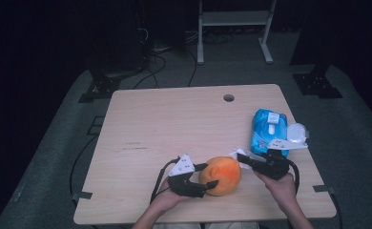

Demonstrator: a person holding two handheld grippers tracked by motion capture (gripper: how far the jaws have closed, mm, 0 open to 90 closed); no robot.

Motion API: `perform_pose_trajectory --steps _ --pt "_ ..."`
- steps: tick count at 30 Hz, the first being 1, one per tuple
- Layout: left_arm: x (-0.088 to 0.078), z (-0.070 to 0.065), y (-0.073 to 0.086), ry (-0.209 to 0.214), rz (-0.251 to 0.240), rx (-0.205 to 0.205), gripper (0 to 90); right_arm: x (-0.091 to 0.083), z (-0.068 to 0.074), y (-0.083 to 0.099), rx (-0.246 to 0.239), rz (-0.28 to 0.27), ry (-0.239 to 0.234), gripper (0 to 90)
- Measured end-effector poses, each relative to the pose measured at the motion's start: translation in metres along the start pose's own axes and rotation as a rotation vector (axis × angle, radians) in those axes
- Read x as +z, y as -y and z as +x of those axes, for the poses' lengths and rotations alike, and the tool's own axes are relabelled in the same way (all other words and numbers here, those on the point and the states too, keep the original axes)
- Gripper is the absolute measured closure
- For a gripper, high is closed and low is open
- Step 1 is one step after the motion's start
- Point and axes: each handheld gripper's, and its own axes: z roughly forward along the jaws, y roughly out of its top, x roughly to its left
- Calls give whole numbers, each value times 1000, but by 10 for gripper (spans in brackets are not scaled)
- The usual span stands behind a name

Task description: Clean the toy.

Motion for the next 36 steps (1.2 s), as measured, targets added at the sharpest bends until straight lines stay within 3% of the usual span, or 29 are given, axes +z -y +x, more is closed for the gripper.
perform_pose_trajectory --steps 3,5,9,11,14,16,20,23,26,27,29,30,32,34,36 --pt "-2 2 0 -3 0 -7 312 -1 9 -4 -31 -12 -22 774" --pt "-3 3 0 -5 -2 -18 310 1 8 -3 -25 -10 -35 774" --pt "-5 4 -1 -11 0 -18 307 2 -11 5 85 -21 -44 774" --pt "-4 5 0 -7 1 -21 307 -1 -10 4 102 -40 -56 774" --pt "-4 5 0 -7 -2 -27 311 1 5 -1 37 -32 -97 774" --pt "-6 6 -1 -23 -4 -25 308 5 9 0 -2 -13 -75 774" --pt "-8 10 -2 -47 -15 -52 304 3 5 2 38 -17 -54 776" --pt "-3 9 0 -37 -13 -63 302 9 26 -2 -26 -18 -113 775" --pt "-4 7 -1 -36 -11 -42 286 14 38 -4 -93 -18 -120 774" --pt "-5 6 -1 -22 -21 -33 253 14 36 -4 -91 -18 -116 773" --pt "1 3 -1 -15 11 -7 172 13 29 -2 -45 -28 -113 774" --pt "6 0 0 -27 32 27 154 13 29 -2 -40 -29 -118 774" --pt "10 -4 0 -54 43 69 186 14 38 -4 -74 -24 -126 774" --pt "11 -7 -1 -84 30 70 276 16 55 -6 -126 -31 -188 775" --pt "12 -9 -2 -86 36 79 303 19 68 -8 -183 -12 -190 774"
